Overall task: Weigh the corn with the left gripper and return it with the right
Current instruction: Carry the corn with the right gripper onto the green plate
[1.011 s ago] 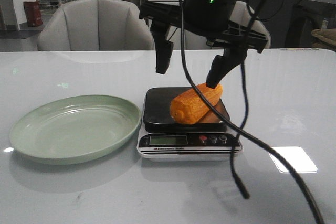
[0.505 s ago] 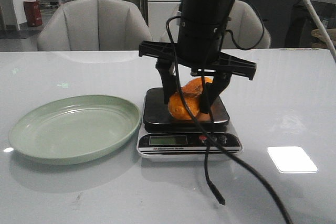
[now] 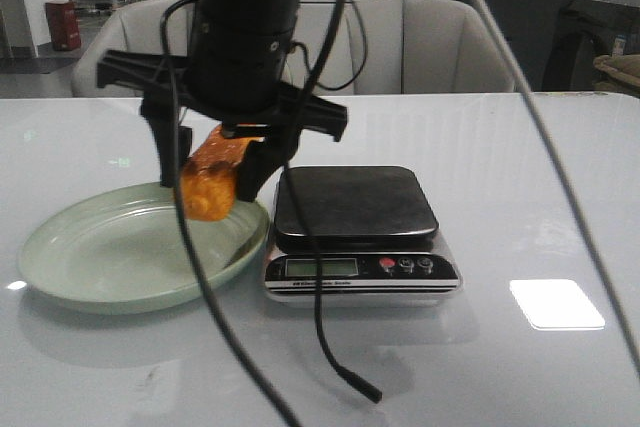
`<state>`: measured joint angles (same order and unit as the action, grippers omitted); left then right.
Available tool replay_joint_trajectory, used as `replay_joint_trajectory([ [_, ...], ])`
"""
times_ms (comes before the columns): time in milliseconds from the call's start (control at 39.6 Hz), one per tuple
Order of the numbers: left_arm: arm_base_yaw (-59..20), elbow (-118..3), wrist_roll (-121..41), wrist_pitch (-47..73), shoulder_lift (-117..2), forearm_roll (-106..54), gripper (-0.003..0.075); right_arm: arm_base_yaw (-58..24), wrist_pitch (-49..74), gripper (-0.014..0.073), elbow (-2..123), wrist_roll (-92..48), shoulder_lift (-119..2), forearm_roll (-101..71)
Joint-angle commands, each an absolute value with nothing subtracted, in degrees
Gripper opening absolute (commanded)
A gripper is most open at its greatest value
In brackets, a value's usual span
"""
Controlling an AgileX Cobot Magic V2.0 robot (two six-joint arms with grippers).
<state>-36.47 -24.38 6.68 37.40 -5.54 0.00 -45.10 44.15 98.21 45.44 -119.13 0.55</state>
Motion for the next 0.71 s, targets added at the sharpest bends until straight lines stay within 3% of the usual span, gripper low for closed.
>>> replay_joint_trajectory([
  [0, -36.5, -25.8, 6.7, 32.8, -6.2, 0.0, 0.0113, -46.5, 38.6, 0.0147, 100.2, 43.9, -116.7, 1.0],
  [101, -36.5, -25.8, 6.7, 32.8, -6.2, 0.0, 0.0113, -47.4, 36.3, 0.0199, 100.2, 43.8, -118.1, 1.0],
  [354, -36.5, -25.8, 6.7, 32.8, -6.2, 0.0, 0.0113, -48.6, 35.4, 0.0439, 100.2, 41.3, -120.6, 1.0],
  [682, -36.5, -25.8, 6.7, 32.8, -6.2, 0.0, 0.0113, -46.7, 38.5, 0.0458, 100.2, 41.2, -115.9, 2.5],
])
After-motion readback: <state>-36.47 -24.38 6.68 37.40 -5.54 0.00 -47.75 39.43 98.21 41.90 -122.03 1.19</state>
